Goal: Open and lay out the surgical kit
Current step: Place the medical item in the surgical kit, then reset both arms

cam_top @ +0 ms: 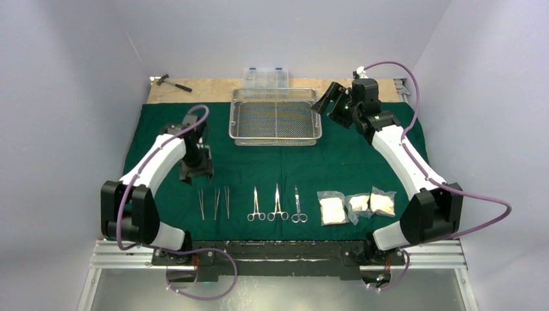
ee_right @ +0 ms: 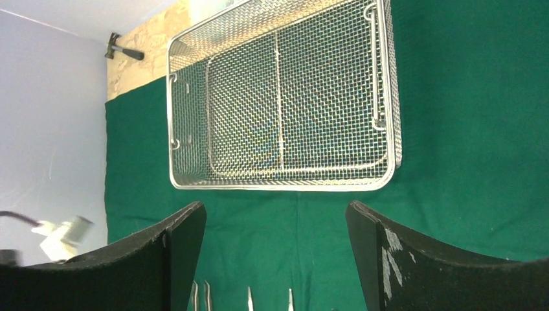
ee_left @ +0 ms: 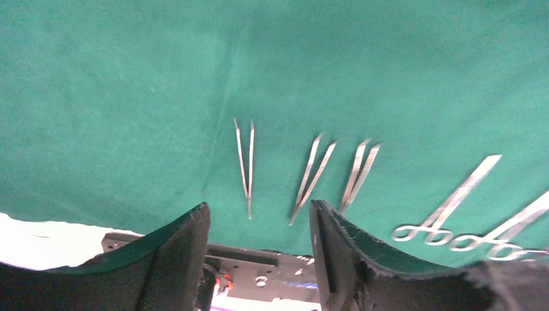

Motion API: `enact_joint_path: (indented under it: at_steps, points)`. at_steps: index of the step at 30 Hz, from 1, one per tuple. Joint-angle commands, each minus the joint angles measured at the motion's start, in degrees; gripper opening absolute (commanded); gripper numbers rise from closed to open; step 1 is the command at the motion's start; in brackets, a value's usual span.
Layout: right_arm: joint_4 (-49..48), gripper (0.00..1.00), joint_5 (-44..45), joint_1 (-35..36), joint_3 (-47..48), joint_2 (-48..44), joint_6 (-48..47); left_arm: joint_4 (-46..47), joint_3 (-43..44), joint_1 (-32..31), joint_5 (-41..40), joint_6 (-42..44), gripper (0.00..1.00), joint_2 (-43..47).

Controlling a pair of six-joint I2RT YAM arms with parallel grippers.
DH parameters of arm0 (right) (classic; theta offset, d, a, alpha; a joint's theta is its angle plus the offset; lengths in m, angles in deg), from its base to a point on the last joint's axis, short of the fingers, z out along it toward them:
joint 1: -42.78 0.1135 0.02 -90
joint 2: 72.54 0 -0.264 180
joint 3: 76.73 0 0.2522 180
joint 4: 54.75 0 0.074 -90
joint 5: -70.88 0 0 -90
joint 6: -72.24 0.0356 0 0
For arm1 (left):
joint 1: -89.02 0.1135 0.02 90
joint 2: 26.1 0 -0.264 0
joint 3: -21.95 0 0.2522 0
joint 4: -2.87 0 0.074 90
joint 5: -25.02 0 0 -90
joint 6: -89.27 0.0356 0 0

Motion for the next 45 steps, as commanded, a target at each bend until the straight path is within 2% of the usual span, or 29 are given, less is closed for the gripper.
enact_joint_path:
  at_steps: [1,2,3,4,7,15,22,25,31,39,45]
  points:
    - [3.3,0.83,1.1,-0.4,1.7,-4.1,0.7,-4.0,12.7,-0.4,-2.2,-1.0,0.61,5.4]
    - [4.2,0.83,2.6,-0.4,1.9,-4.8,0.2,-3.6,14.8,-0.4,-1.5,-0.8,0.74,6.1]
    - [5.7,0.84,4.3,-0.3,2.0,-5.6,-0.4,-2.8,16.6,-0.4,-0.6,-0.4,0.83,6.8]
    - [7.3,0.84,6.1,-0.3,2.0,-6.7,-1.2,-2.1,18.4,-0.4,0.0,-0.2,0.86,7.4]
    - [11.1,0.85,12.2,-0.3,0.0,-11.6,-3.1,0.0,22.0,-0.4,1.5,-0.3,0.9,9.9]
    - [20.7,0.83,21.7,-0.3,-9.1,-29.0,-4.2,2.3,23.6,-0.4,-1.3,-2.4,0.97,19.0]
    - [33.1,0.83,32.4,-0.3,-10.6,-44.5,-6.3,-2.8,26.4,-0.4,-8.3,-1.6,0.99,26.2]
    - [37.0,0.83,36.4,-0.3,-8.9,-48.5,-8.8,-4.8,26.7,-0.4,-8.8,-0.9,0.99,29.7]
    - [46.7,0.83,38.5,-0.4,-1.8,-53.8,-8.4,-10.1,27.5,-0.4,-12.0,0.2,0.99,38.8]
    - [48.1,0.83,38.6,-0.4,5.5,-57.7,-9.8,-14.8,31.6,-0.4,-17.0,2.0,0.99,45.3]
    - [52.8,0.82,42.4,-0.3,10.2,-59.2,-6.1,-17.4,34.3,-0.4,-17.3,1.3,0.99,48.5]
